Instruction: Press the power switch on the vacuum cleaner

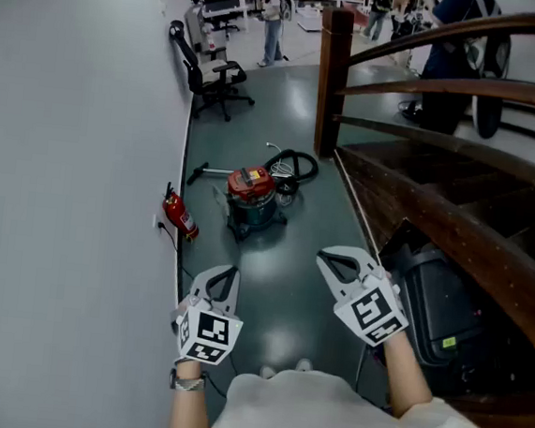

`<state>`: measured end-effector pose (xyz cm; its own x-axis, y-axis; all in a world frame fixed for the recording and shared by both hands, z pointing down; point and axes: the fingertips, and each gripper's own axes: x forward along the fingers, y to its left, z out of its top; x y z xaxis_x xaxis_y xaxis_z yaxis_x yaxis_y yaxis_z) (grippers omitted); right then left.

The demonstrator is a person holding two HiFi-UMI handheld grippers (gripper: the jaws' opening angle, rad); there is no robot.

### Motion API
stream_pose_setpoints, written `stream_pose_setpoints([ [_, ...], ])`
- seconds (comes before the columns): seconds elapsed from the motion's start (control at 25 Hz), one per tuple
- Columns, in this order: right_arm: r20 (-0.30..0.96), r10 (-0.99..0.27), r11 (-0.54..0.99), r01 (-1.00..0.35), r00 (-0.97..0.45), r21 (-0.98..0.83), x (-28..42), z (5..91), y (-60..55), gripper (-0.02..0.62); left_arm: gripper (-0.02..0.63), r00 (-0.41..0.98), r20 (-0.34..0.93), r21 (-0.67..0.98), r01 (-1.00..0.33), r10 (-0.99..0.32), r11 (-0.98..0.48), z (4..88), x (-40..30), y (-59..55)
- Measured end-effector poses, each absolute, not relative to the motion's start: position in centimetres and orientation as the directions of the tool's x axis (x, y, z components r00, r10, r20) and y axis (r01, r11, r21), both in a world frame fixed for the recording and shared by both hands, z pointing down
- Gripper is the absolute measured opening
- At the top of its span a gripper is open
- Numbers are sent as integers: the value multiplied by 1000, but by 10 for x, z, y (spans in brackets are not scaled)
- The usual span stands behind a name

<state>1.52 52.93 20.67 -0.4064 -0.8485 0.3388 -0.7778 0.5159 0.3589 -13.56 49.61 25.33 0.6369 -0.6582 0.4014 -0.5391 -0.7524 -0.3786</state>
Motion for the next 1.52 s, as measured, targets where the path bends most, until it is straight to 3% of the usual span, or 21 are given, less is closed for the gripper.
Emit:
stream_pose_setpoints([
  [0.32, 320, -842, 530, -777, -434, 341, 15, 213, 528, 29, -3, 652, 401, -379, -521, -643, -765, 259, -130, 497],
  [0.52, 381, -788, 599, -745, -484, 292, 3, 233, 535, 29, -3, 662, 420, -358, -508, -621, -783, 273, -124, 503],
  [0.84, 451, -789, 588, -725, -418, 358, 19, 255, 524, 29, -3, 661, 448, -357, -484, -601, -799, 288, -111, 503],
  [1.52, 400, -815, 574, -678, -420, 459, 56, 247, 505, 31, -3, 590, 462, -404, -524, -662, -750, 299, -76, 492],
])
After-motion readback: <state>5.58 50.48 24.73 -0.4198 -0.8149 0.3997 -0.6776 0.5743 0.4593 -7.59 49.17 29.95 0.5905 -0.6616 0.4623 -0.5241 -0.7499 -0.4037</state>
